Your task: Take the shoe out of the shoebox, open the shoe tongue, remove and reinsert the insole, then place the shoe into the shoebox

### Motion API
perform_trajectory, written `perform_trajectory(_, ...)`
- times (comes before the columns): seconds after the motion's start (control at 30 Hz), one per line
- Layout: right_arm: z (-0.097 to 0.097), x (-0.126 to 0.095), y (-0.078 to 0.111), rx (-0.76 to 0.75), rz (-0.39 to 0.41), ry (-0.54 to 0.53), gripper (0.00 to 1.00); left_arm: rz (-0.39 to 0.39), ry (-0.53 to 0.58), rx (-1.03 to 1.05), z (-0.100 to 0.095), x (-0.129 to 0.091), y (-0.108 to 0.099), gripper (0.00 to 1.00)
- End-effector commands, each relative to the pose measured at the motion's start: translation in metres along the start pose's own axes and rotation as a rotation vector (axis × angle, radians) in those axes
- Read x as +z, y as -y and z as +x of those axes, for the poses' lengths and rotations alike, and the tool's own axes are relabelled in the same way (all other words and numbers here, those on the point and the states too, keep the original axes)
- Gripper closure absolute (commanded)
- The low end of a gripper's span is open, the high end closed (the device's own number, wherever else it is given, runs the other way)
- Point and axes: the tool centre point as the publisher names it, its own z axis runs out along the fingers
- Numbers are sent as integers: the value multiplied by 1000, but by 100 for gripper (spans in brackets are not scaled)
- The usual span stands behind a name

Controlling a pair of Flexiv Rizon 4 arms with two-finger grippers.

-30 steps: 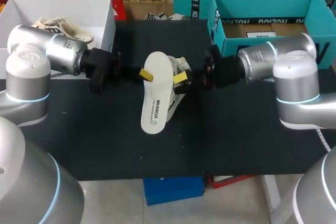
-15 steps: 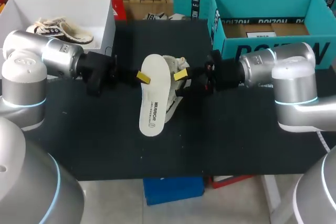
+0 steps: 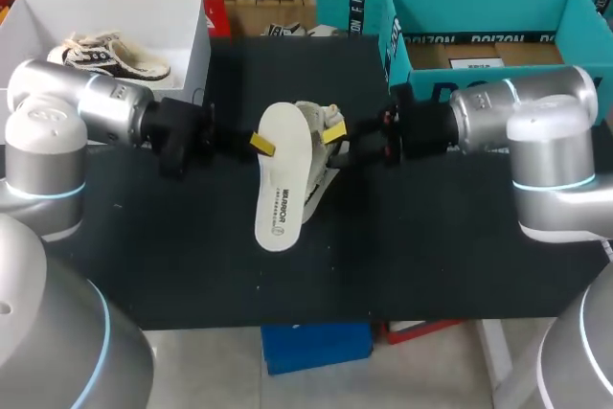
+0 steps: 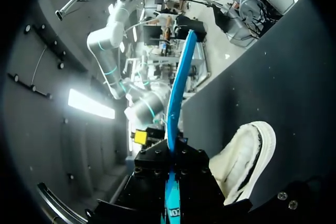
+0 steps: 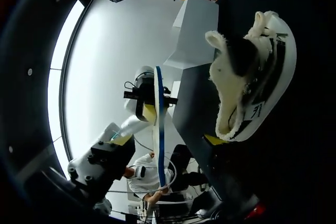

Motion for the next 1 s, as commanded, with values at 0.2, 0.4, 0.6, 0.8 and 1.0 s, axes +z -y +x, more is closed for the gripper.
perform_trajectory(0.2,2,9,4,17,-21,8,29,-11,-2,-2,3,7,-9,100)
perform_trajectory(0.4,4,14,4,21,-23,2,21,-5,2,-5,4,15,-12,100)
perform_trajectory(0.6,2,16,6,24,-23,-6,35,3,-2,-9,5,19,-13,100)
perform_trajectory(0.8,0,17,6,29,-25,-10,51,-2,3,-15,7,22,-16,100)
perform_trajectory(1.0,-4,19,7,35,-28,-20,50,0,21,-24,6,31,-19,100)
